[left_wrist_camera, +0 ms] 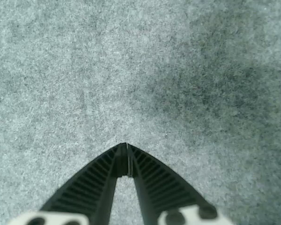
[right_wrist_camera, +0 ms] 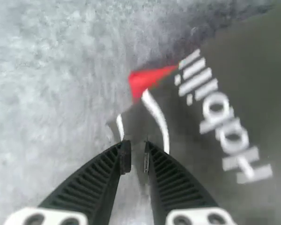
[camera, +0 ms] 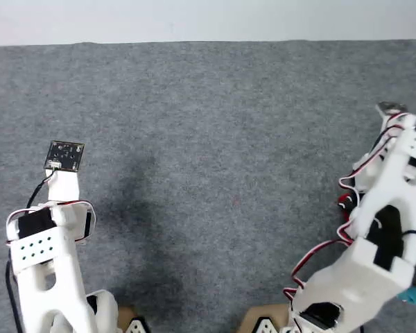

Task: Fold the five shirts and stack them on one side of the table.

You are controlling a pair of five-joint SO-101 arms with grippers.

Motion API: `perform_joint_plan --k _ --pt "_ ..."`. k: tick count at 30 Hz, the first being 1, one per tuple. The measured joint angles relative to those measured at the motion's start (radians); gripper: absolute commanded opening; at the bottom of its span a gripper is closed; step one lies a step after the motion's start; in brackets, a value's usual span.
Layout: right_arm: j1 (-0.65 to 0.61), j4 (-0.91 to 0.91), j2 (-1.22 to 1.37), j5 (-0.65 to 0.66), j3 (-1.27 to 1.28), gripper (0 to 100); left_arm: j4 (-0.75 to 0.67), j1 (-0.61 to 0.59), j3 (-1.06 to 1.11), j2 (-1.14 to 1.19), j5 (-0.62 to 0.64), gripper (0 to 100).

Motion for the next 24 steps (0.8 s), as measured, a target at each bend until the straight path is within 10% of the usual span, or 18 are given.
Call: perform_joint_plan --k 24 --pt "-0.046 0.02 -0.086 -0.044 0.005 6.2 0.0 0.0 0.0 0.0 0.0 0"
